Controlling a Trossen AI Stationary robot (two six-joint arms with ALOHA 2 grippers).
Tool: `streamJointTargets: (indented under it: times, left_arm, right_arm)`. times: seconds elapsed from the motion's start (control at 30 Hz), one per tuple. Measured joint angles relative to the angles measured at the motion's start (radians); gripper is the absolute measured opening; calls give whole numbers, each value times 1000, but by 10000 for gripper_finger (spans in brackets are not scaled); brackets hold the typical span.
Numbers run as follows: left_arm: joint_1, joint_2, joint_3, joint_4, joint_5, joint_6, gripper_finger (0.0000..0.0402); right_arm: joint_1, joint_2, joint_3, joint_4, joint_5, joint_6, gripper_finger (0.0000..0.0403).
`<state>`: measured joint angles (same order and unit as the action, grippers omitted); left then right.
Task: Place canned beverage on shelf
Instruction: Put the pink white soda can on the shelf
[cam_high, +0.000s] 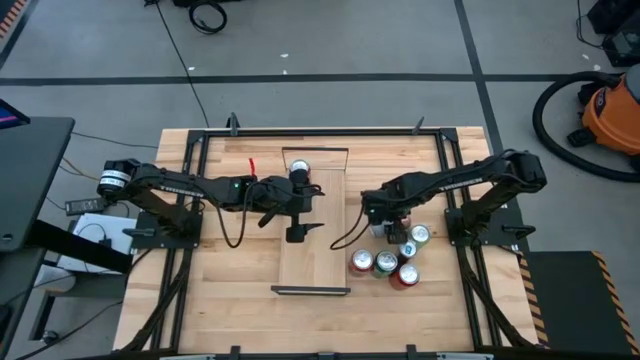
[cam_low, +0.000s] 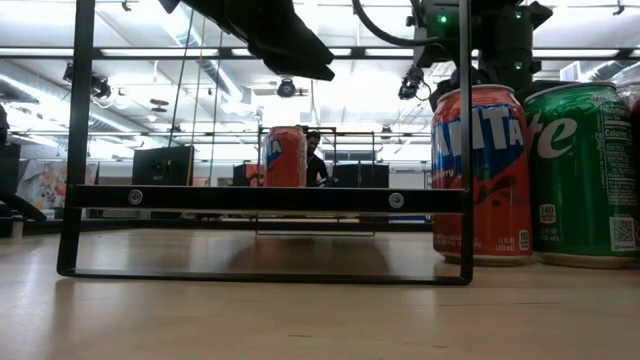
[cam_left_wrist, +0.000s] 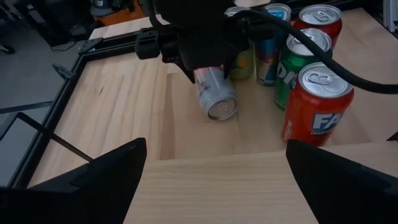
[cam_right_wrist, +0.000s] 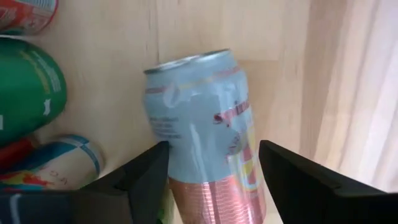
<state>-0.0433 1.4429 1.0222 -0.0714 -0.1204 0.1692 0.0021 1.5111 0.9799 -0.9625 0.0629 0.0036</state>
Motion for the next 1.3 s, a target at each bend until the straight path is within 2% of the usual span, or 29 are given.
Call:
streamJointTargets:
  times: [0.23, 0.4, 0.57, 0.7, 1.07, 1.3]
  left_arm:
    - [0, 0, 0, 0, 0, 0, 398]
    - [0, 0, 0, -1, 0, 0, 398]
    - [0, 1, 0, -7, 0, 7, 398]
    - [0, 1, 0, -6, 0, 8, 398]
    - [0, 1, 0, -12, 0, 10, 398]
    - [0, 1, 0, -7, 0, 29, 398]
  right_arm:
    - [-17, -35, -3, -3, 30, 0, 261]
    - [-26, -6, -3, -3, 18, 1, 261]
    - [-23, 4, -3, -6, 61, -5, 261]
    - [-38, 4, -2, -4, 68, -62, 263]
    - [-90, 37, 0, 17, 15, -121, 347]
    - [-111, 126, 1, 12, 19, -140, 342]
